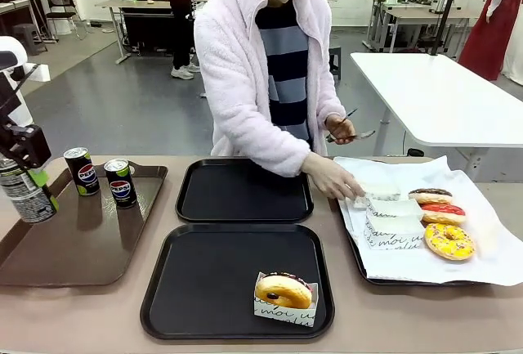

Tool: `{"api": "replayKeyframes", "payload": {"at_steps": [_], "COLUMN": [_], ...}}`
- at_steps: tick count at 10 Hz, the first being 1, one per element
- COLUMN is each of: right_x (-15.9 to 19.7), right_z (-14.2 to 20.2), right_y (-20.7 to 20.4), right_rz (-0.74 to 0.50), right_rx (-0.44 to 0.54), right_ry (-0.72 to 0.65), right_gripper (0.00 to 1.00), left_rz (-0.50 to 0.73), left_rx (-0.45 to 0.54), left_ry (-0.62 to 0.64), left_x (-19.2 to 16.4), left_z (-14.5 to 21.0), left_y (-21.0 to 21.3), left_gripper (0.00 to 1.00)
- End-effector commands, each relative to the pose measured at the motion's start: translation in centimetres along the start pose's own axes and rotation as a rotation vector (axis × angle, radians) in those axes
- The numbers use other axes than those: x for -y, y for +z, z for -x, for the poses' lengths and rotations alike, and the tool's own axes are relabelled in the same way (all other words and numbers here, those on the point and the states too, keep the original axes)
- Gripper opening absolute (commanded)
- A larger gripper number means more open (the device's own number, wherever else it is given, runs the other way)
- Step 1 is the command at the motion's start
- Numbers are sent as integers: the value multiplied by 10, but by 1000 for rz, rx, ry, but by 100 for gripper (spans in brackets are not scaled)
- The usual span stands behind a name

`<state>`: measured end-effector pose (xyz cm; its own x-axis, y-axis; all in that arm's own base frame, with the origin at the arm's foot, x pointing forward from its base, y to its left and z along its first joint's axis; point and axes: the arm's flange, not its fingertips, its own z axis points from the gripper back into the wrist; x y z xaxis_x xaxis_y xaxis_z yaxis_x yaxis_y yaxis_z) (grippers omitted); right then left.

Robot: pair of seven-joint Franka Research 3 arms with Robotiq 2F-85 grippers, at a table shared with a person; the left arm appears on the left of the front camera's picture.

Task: Set up donuts and drinks on trays.
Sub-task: Pick up one Pepsi coke and place it on the Flat Tray.

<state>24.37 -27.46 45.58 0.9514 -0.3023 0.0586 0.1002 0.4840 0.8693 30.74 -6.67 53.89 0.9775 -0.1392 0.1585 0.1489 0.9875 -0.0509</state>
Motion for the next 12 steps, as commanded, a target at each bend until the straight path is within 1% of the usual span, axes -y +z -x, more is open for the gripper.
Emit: {"api": "replayKeyframes", "payload": {"at_steps": [1,2,3,6,8,10,12], "right_x": [0,0,0,0,0,0,0], "right_z": [-1,-1,-1,-1,-1,-1,-1], "right_y": [2,2,2,2,2,2,2], "right_rz": [-23,-23,-23,-23,-23,-23,-23], "right_rx": [9,9,9,9,9,9,9], "right_ry": [16,16,16,16,16,16,16], "right_gripper": [100,100,100,100,100,100,100], "left_rz": [17,27,17,-42,-39,-54,-67], "left_rx": [1,-20,-32,-64,-89,-110,-125], "left_ry": [-74,-117,-159,-295,-359,-404,-422], "left_x": [43,62,82,144,179,206,220], "left_z": [-1,6,4,7,9,8,9], "left_y": [-7,-11,-14,-37,-48,-61,-68], "left_gripper": [58,58,58,58,58,58,58]}}
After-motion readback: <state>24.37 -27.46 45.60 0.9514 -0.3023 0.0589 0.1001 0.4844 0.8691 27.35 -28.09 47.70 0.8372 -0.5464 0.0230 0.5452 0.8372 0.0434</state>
